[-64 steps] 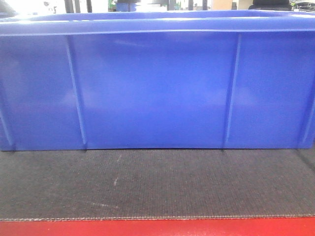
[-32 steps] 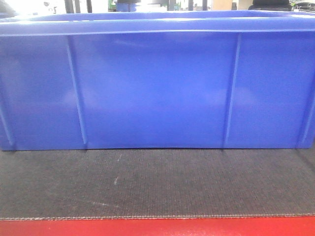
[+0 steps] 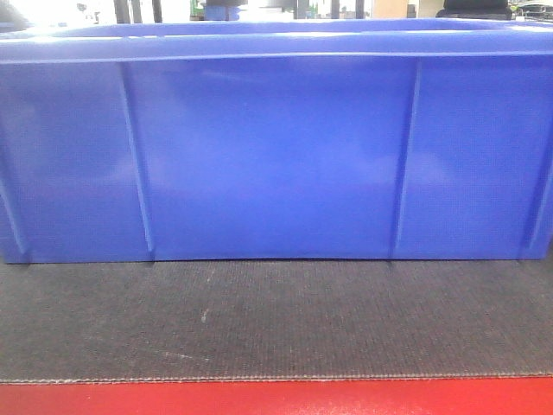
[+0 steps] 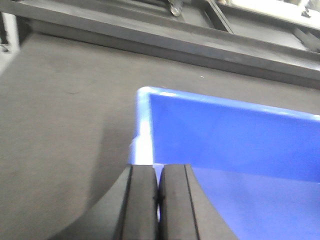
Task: Move blue bin to conveyor side
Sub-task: 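Open both grippers and release the bin's side walls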
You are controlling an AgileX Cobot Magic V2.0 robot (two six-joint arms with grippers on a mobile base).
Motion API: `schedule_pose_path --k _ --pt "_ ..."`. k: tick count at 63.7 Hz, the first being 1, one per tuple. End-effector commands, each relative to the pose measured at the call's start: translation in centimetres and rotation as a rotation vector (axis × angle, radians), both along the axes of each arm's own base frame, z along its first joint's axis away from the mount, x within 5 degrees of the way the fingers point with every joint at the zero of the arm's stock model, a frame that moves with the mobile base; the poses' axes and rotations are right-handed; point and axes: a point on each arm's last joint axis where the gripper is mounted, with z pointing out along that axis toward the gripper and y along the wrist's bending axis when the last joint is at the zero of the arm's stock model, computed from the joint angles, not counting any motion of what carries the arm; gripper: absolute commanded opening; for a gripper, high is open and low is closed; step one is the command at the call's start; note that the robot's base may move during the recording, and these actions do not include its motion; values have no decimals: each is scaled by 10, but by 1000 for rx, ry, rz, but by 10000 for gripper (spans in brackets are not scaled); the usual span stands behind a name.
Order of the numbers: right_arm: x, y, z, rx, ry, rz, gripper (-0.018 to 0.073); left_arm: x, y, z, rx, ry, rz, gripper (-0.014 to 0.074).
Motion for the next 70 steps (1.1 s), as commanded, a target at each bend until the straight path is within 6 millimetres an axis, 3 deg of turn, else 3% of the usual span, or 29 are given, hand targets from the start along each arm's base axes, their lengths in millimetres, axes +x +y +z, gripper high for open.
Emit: schedule_pose_path --k 1,20,34,41,50,70 --pt "-21 -4 -11 6 -93 28 -88 -24 4 -10 3 -88 23 -9" --pt "-100 -22 -60 29 -181 51 -88 -95 8 -61 3 -195 42 -9" --pt "-149 -35 -100 48 -256 55 -88 -129 9 -87 1 -242 43 -9" --pt "-163 -39 -108 58 -299 53 -88 -139 9 -90 -1 -278 43 -9" --pt "-179 -43 -102 89 -391 53 -88 -147 10 -88 -3 -318 43 -9" --pt "-185 -45 -99 97 -425 54 -88 -148 10 -88 -4 -323 43 -9"
